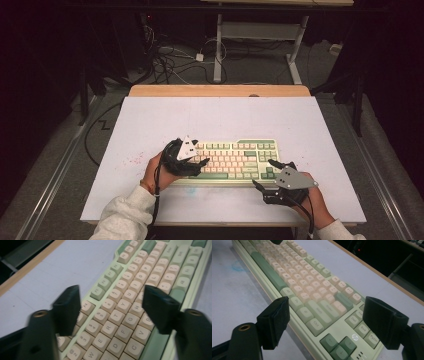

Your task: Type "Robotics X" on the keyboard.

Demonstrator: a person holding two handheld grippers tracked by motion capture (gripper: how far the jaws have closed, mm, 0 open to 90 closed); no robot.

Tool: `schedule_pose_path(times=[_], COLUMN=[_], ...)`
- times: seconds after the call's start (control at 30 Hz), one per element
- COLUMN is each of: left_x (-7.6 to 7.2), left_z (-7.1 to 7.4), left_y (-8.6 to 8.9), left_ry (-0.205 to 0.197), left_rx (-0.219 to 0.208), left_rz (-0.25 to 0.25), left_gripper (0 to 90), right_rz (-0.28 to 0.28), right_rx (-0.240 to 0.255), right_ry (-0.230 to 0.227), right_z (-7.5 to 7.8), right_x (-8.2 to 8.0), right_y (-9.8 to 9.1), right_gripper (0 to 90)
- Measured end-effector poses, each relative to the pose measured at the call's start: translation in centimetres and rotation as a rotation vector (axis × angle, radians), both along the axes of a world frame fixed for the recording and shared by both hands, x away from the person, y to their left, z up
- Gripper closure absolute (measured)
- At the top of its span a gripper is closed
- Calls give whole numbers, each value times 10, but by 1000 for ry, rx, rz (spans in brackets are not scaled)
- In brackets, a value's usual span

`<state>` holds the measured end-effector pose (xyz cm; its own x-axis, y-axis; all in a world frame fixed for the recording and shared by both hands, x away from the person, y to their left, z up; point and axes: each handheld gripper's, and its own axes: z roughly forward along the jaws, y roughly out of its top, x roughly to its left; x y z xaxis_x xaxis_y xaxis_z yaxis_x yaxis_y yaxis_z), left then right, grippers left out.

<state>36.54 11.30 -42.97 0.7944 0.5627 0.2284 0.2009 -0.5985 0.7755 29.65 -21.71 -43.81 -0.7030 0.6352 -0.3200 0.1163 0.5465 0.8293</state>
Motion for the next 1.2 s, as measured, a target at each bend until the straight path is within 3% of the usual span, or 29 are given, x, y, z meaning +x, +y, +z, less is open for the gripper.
schedule_pose_path(times=[0.3,0.5,0.6,0.97,1.1,1.2], left_x=[-9,-18,-22,-42,-48,-52], left_z=[0,-4,-4,-8,-11,-14], left_y=[7,16,22,50,58,63], left_ry=[-43,-74,-85,-102,-94,-88], left_rx=[-5,16,18,3,5,4], left_rz=[3,15,26,72,84,94], left_gripper=[153,153,153,153,153,153], right_rz=[-2,13,16,63,73,81], right_rx=[11,43,44,19,8,1], right_ry=[10,45,50,95,105,115], right_z=[2,3,3,2,2,3], right_x=[2,3,4,8,11,15], right_y=[-2,-6,-6,-3,1,7], right_gripper=[194,202,293,816,900,900])
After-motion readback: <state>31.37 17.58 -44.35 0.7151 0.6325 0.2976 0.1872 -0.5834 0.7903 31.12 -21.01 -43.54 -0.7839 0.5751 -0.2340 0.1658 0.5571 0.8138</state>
